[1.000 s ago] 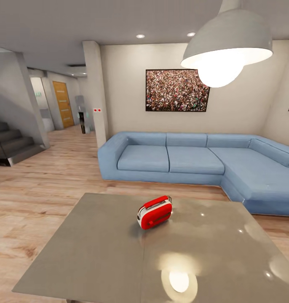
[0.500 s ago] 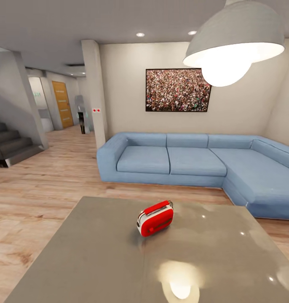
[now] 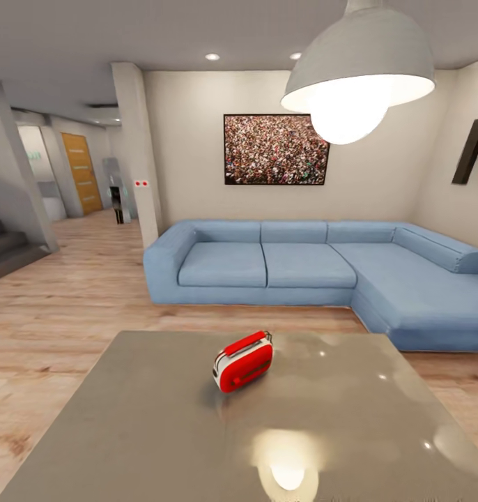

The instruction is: Turn on the radio receiver that's on the table in the living room.

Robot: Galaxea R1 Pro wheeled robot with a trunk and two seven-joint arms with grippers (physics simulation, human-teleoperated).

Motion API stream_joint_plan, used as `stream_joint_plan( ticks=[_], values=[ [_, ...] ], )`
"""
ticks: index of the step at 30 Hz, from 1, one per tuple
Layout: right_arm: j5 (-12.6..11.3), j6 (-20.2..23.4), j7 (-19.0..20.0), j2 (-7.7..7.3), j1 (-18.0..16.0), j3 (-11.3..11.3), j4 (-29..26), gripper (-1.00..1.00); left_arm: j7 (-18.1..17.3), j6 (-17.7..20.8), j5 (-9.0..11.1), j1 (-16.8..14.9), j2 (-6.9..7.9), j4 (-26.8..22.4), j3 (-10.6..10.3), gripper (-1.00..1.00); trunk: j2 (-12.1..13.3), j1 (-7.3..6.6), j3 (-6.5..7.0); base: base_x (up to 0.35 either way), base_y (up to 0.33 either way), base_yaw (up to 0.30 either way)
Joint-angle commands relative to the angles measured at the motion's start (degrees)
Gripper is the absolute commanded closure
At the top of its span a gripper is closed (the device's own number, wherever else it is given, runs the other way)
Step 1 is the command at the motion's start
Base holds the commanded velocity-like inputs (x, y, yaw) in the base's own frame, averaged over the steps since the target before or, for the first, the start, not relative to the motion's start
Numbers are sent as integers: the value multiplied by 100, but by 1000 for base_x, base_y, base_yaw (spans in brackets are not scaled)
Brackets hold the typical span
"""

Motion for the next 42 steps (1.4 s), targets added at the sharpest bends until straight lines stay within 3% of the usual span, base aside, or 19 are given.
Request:
stream_joint_plan(
  ticks=[1,24,42],
  values=[
    [0,0,0,-1,2,0,0,-100,0,0,0,-2,0,0,0,-100,0,0,0,0,0,-260],
    [59,0,0,-3,0,34,0,-100,2,0,0,0,0,0,0,-100,0,0,-9,0,0,-44],
    [62,0,0,-3,1,36,0,-100,2,0,0,0,0,0,0,-100,0,0,-32,0,0,145]
  ],
)
